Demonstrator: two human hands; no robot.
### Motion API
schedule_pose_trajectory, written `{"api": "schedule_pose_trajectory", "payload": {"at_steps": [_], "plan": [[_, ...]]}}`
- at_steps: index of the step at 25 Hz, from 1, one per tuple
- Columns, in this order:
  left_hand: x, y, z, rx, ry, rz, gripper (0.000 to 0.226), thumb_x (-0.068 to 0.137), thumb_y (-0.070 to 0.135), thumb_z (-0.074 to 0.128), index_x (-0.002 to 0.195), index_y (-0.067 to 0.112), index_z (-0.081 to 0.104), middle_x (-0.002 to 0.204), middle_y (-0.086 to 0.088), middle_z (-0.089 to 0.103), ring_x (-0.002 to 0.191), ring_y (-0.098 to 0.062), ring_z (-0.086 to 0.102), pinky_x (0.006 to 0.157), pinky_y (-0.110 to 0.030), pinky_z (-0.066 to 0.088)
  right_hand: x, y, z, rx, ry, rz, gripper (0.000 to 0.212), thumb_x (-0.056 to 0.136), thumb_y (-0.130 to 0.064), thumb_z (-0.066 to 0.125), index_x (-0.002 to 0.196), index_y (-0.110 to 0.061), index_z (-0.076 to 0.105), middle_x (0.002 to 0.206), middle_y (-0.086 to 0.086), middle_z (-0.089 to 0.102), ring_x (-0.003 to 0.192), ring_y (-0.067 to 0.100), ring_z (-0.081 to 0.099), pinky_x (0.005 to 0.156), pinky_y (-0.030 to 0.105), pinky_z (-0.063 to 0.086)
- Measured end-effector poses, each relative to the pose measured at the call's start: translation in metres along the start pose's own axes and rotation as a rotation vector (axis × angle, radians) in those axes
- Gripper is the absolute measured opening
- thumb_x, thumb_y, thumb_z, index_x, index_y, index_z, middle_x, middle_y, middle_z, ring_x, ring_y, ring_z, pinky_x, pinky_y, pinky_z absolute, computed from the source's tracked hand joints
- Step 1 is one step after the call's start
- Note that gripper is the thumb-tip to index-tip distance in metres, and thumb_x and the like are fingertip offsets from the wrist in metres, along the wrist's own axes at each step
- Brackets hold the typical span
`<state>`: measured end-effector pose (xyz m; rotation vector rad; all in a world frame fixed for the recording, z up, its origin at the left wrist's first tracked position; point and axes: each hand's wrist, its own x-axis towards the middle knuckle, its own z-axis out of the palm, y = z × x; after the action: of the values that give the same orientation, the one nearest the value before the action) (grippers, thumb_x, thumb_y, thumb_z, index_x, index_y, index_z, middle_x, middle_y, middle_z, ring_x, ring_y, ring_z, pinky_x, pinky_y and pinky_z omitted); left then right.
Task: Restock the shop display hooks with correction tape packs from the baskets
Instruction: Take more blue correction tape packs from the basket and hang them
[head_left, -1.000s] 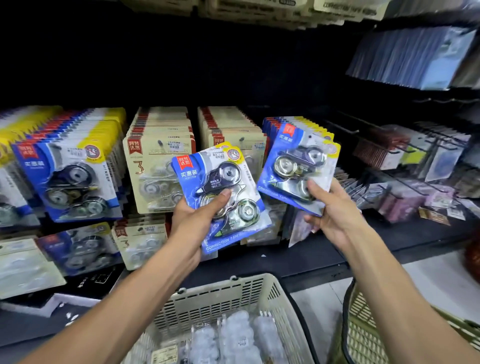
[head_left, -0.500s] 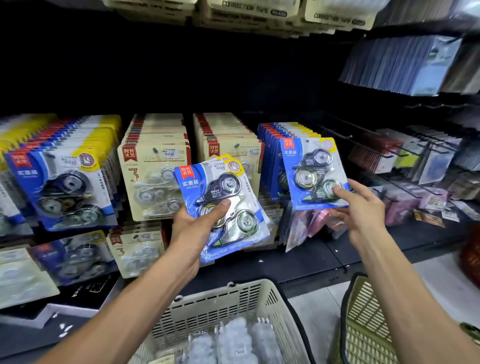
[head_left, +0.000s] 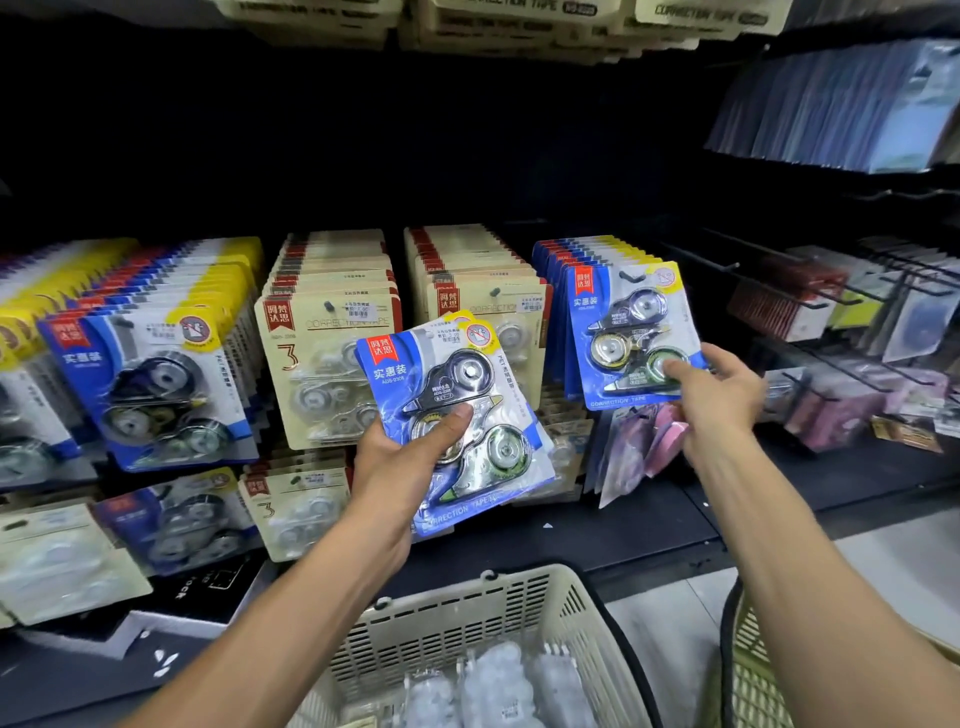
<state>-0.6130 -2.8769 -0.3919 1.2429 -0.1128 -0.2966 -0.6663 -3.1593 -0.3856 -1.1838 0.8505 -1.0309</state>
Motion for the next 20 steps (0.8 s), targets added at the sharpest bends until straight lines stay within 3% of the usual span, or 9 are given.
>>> {"api": "schedule_pose_trajectory", "payload": {"at_steps": [5,7,8,10,12,14,15,17,20], "plan": [[0.003,0.003,-0.009,-0.003,0.024,-0.016,0.046,0.074,0.017,0.087,0.116,0.017,0.068,0.105,-0.001,0.079,0.1,-0.025,0.075,0.099,-0.053,0.055,0.005,0.015,0.03,-0.057,0.024,0.066,0.049,0.082,-0.011,0.08,0.128,-0.018,0.062,0.105,0.0,0.066,0.075,0.022,0.064,0.053,0.028,0.055],[0.002,0.006,-0.011,-0.01,0.018,-0.007,0.043,0.076,0.015,0.087,0.115,0.018,0.068,0.104,0.0,0.079,0.1,-0.024,0.076,0.098,-0.051,0.056,0.001,0.029,0.034,-0.123,0.007,0.065,0.056,0.085,-0.013,0.077,0.136,-0.016,0.053,0.108,0.001,0.061,0.095,0.027,0.063,0.077,0.036,0.059],[0.002,0.008,-0.011,-0.015,0.016,-0.001,0.041,0.077,0.014,0.086,0.114,0.018,0.068,0.103,0.001,0.079,0.099,-0.023,0.076,0.096,-0.05,0.057,-0.002,0.035,0.035,-0.221,0.006,0.059,0.063,0.085,-0.017,0.078,0.141,-0.014,0.048,0.117,0.003,0.059,0.106,0.028,0.06,0.09,0.038,0.053],[0.0,0.01,-0.012,-0.026,0.018,0.011,0.038,0.078,0.01,0.085,0.111,0.018,0.068,0.102,0.001,0.08,0.095,-0.02,0.076,0.092,-0.044,0.059,-0.01,0.035,0.035,-0.401,-0.006,0.033,0.057,0.086,-0.025,0.077,0.135,-0.011,0.051,0.126,0.007,0.058,0.114,0.028,0.058,0.098,0.039,0.047],[-0.001,0.011,-0.011,-0.015,0.023,0.036,0.041,0.076,0.009,0.086,0.112,0.018,0.068,0.102,0.001,0.08,0.093,-0.017,0.077,0.087,-0.037,0.06,-0.029,0.02,0.037,-0.385,-0.196,0.045,0.028,0.093,-0.03,0.069,0.111,-0.01,0.063,0.104,0.008,0.068,0.088,0.025,0.066,0.079,0.038,0.055],[-0.001,0.011,-0.01,-0.02,0.036,0.063,0.043,0.075,0.009,0.087,0.112,0.017,0.069,0.099,0.003,0.08,0.091,-0.016,0.077,0.083,-0.034,0.061,-0.058,0.002,0.038,-0.308,-0.576,0.118,0.032,0.097,-0.038,0.062,0.098,-0.006,0.066,0.077,0.007,0.066,0.058,0.018,0.061,0.053,0.029,0.052],[-0.001,0.011,-0.009,-0.032,0.045,0.071,0.042,0.074,0.008,0.088,0.111,0.017,0.069,0.098,0.003,0.08,0.09,-0.016,0.077,0.08,-0.032,0.062,-0.071,-0.005,0.037,-0.305,-0.76,0.135,0.037,0.096,-0.041,0.062,0.097,-0.004,0.065,0.071,0.005,0.063,0.052,0.015,0.058,0.047,0.026,0.049],[-0.001,0.011,-0.007,-0.05,0.062,0.088,0.042,0.074,0.008,0.088,0.111,0.016,0.069,0.098,0.002,0.08,0.088,-0.017,0.077,0.074,-0.03,0.062,-0.09,-0.014,0.035,-0.336,-1.009,0.133,0.039,0.085,-0.038,0.069,0.1,-0.002,0.063,0.07,0.002,0.062,0.053,0.012,0.053,0.044,0.024,0.047],[-0.001,0.012,-0.006,-0.034,0.053,0.105,0.047,0.073,0.013,0.089,0.115,0.017,0.068,0.1,0.003,0.08,0.091,-0.018,0.077,0.08,-0.035,0.062,-0.097,-0.015,0.028,-0.391,-1.041,0.099,0.03,0.077,-0.02,0.079,0.099,-0.006,0.064,0.079,0.006,0.067,0.06,0.014,0.056,0.046,0.029,0.052]]}}
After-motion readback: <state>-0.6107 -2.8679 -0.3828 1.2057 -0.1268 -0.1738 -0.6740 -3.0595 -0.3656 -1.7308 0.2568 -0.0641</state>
